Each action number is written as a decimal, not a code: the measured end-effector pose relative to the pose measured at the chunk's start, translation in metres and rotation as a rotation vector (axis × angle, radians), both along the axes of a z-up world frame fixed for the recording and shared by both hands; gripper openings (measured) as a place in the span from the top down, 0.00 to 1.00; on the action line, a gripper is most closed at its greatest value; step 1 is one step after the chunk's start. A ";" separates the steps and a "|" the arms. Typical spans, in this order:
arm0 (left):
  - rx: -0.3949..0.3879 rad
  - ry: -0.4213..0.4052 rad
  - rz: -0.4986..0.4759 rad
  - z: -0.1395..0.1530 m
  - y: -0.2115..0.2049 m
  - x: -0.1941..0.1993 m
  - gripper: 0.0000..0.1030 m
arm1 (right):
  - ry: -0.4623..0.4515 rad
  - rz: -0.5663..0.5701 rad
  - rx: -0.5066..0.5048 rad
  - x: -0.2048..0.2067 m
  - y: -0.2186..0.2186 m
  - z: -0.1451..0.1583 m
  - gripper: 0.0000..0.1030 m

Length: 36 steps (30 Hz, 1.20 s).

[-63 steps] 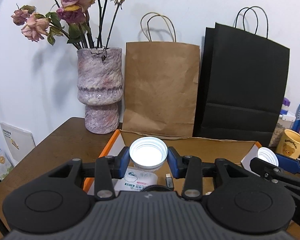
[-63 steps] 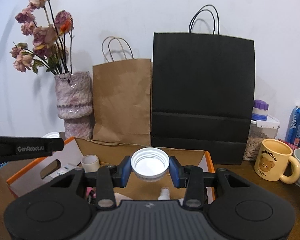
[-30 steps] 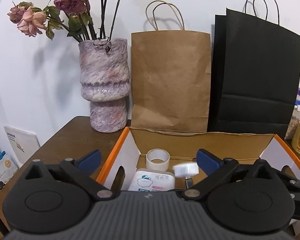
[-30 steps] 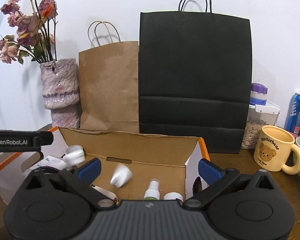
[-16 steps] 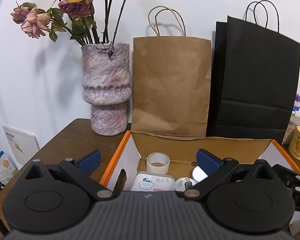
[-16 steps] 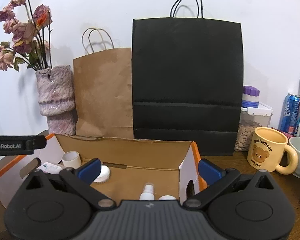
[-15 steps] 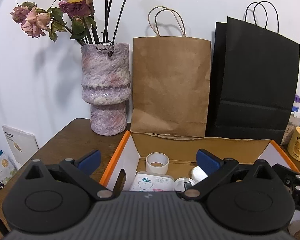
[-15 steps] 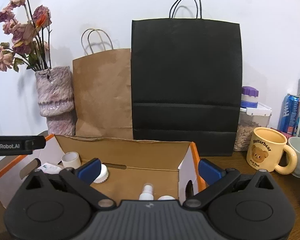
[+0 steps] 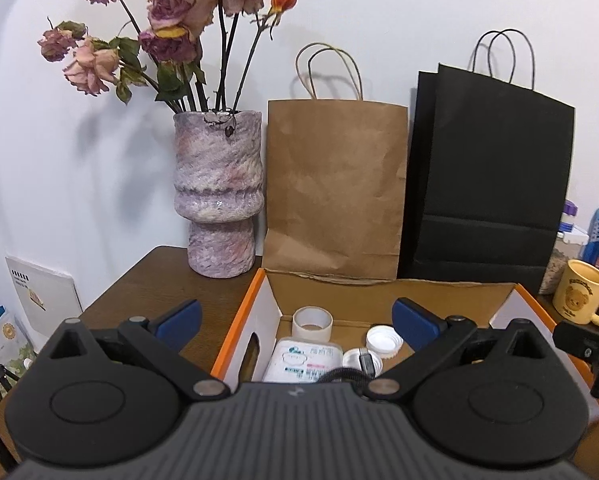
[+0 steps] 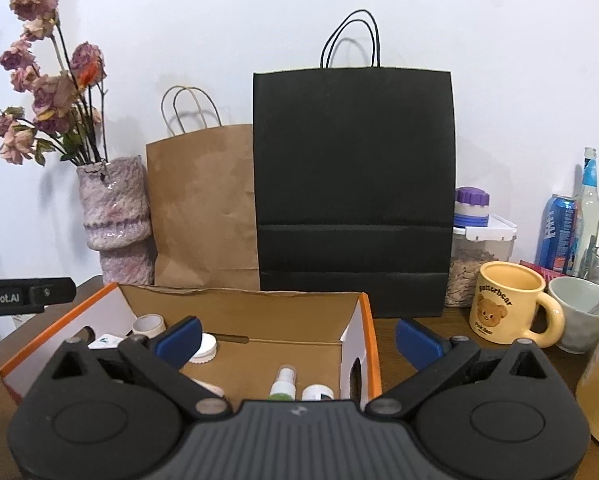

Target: Organize rigid objects

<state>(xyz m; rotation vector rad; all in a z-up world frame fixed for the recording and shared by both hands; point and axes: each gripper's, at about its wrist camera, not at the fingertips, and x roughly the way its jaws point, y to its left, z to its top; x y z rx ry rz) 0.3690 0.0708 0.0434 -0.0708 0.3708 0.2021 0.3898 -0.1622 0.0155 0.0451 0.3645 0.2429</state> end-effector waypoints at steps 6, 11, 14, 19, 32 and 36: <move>0.028 -0.002 -0.040 0.001 -0.006 -0.035 0.00 | -0.002 0.014 -0.003 -0.033 -0.008 0.008 0.00; 0.045 -0.012 -0.066 0.006 -0.014 -0.066 0.00 | -0.006 0.017 -0.009 -0.064 -0.013 0.016 0.00; 0.041 -0.009 -0.089 0.007 -0.016 -0.086 0.00 | -0.013 0.034 -0.006 -0.084 -0.018 0.019 0.00; 0.047 -0.012 -0.114 0.006 -0.020 -0.125 0.00 | -0.016 0.053 -0.016 -0.121 -0.023 0.021 0.00; -0.015 0.039 -0.137 -0.021 -0.023 -0.223 0.00 | 0.072 0.104 -0.010 -0.213 -0.029 -0.009 0.00; -0.027 0.062 -0.130 -0.030 -0.022 -0.241 0.00 | 0.093 0.106 -0.012 -0.230 -0.030 -0.015 0.00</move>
